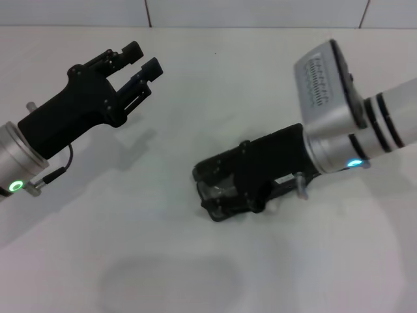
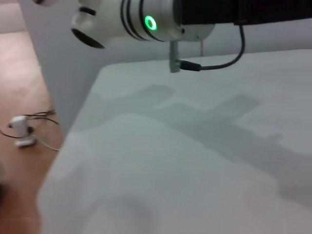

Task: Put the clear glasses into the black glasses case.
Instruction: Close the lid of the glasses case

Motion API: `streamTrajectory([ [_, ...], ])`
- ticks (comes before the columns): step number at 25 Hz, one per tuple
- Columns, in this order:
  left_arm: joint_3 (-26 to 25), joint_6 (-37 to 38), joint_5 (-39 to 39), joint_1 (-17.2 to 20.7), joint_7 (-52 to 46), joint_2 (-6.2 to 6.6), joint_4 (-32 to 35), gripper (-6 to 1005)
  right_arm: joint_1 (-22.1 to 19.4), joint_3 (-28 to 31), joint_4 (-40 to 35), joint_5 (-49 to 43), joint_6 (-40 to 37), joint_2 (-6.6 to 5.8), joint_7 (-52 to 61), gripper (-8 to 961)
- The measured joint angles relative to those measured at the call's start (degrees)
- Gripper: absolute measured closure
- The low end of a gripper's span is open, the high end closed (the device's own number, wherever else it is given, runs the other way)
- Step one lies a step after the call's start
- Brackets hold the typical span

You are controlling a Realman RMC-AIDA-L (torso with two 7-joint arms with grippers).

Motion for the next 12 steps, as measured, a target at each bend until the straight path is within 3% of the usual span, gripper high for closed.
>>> streamTrajectory([
  [12, 0.15, 0.28, 0.49, -0.55, 0.04, 0.05, 0.11, 413, -5.15, -2.85, -5.44, 3.45, 5.9, -0.02, -2.27, 521],
])
